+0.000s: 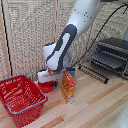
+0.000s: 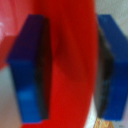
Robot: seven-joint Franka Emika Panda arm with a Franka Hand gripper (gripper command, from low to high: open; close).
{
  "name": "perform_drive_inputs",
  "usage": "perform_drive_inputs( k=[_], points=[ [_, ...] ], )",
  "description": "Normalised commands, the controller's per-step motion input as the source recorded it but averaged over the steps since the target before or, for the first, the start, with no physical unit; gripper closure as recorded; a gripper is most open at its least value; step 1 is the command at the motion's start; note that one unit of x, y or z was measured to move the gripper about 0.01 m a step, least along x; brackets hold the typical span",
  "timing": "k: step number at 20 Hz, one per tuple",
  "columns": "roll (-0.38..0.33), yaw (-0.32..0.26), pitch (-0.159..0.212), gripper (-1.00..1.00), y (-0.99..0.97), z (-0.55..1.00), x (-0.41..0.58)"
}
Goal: Extend the gripper towards the oven tray handle. Grasp the handle and carefully pull the tray out of the oven. Move the gripper above the red bowl. Grab the red bowl gently. Lift the bowl and place it onto the oven tray.
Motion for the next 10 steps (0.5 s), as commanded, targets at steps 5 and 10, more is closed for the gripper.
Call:
perform_drive_inputs(
  k=[5, 10],
  points=[
    [0.006, -0.191, -0.069, 1.00, 0.01, 0.03, 0.113],
    [0.025, -0.263, -0.108, 1.00, 0.00, 0.15, 0.162]
  ],
)
